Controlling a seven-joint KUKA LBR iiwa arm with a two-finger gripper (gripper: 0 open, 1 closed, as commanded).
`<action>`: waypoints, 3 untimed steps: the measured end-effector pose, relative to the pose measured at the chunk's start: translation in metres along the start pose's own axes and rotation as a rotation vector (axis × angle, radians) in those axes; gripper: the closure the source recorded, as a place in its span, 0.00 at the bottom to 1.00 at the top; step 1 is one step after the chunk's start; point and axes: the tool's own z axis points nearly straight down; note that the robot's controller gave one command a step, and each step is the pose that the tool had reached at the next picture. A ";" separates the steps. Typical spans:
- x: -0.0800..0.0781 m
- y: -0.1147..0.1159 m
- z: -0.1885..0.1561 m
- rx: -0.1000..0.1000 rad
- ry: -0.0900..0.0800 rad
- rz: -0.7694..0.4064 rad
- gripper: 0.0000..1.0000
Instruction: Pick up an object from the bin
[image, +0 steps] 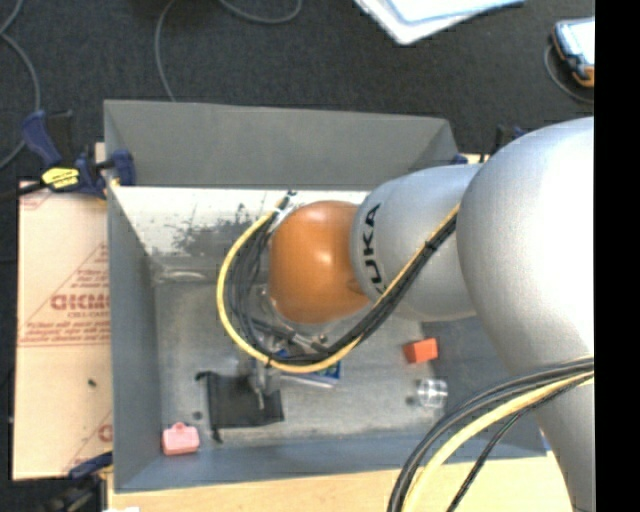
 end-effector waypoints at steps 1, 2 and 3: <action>0.000 0.000 0.000 0.000 0.000 0.002 1.00; 0.014 0.000 0.000 -0.001 -0.004 0.034 1.00; 0.025 0.007 -0.001 -0.001 0.002 0.058 1.00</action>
Offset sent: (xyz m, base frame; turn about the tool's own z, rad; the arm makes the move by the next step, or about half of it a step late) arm -0.0144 -0.0050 -0.0010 0.0347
